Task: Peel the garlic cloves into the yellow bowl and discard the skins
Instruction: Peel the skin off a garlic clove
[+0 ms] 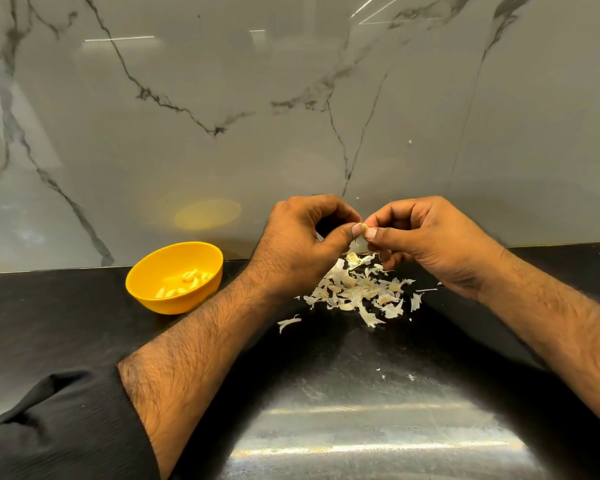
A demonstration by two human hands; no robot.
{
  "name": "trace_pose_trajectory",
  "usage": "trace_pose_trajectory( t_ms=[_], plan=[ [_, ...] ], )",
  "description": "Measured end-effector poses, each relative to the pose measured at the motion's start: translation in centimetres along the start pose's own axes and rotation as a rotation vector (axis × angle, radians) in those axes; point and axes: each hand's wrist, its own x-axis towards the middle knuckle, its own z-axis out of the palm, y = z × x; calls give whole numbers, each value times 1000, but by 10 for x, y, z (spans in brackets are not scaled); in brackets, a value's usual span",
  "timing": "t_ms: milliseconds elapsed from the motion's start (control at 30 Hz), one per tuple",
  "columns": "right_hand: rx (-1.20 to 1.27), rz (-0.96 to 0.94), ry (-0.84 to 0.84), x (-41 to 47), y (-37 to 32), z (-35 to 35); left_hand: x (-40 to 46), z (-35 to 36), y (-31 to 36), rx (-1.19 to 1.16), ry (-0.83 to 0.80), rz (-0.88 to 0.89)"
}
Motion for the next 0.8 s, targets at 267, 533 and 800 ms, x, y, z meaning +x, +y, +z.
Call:
trace_pose_trajectory(
  t_ms=[267, 533, 800],
  plan=[
    [-70, -64, -4, -2, -3, 1, 0, 3, -3, -65, -18, -51],
    [-163, -81, 19, -3, -5, 1, -3, 5, -3, -259, -35, -195],
    [-278, -80, 14, -4, -8, 2, -1, 4, -4, -303, -62, -201]
  ],
)
